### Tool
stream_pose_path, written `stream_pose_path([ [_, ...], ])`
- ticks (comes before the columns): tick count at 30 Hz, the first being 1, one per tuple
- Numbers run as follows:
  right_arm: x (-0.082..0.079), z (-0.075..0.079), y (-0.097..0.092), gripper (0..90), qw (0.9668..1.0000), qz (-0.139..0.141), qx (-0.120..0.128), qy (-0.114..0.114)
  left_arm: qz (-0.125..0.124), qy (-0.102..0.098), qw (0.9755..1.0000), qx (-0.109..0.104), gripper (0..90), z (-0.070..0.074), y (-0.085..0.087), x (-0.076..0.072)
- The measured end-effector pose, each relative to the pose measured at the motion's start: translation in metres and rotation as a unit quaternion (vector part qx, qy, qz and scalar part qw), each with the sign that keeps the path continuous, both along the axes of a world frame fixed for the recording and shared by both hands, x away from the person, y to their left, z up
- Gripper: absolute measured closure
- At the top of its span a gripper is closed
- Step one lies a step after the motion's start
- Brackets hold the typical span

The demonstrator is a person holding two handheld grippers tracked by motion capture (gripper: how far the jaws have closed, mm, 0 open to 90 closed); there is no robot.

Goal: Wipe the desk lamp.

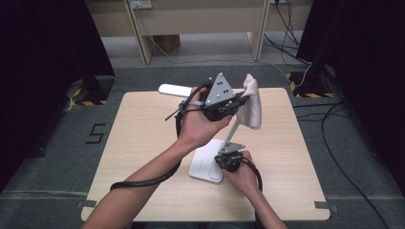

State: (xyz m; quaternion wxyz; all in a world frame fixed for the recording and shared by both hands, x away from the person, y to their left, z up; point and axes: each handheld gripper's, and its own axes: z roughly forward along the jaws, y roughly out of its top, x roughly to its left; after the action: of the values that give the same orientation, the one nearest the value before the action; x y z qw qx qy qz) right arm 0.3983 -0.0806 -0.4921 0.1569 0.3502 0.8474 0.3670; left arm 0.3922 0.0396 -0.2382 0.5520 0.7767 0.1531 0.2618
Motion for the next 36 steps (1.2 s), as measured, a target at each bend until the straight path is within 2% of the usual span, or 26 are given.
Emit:
stream_pose_path([
  [10,0.000,0.000,0.000,88.0,1.0000,0.001,0.001,0.000,0.010,-0.007,0.9999,-0.002,84.5,-0.001,0.044,-0.017],
  [23,0.000,0.000,0.000,88.0,1.0000,0.000,0.000,-0.002,0.054,-0.019,0.9983,-0.007,84.5,-0.004,0.112,-0.030],
  [30,0.000,0.000,0.000,88.0,1.0000,0.001,-0.001,-0.002,0.078,-0.025,0.9965,-0.014,84.5,-0.001,0.137,-0.032],
  [36,0.000,0.000,0.001,88.0,1.0000,0.002,-0.004,-0.002,0.095,-0.024,0.9950,-0.016,84.5,-0.002,0.150,-0.031],
])
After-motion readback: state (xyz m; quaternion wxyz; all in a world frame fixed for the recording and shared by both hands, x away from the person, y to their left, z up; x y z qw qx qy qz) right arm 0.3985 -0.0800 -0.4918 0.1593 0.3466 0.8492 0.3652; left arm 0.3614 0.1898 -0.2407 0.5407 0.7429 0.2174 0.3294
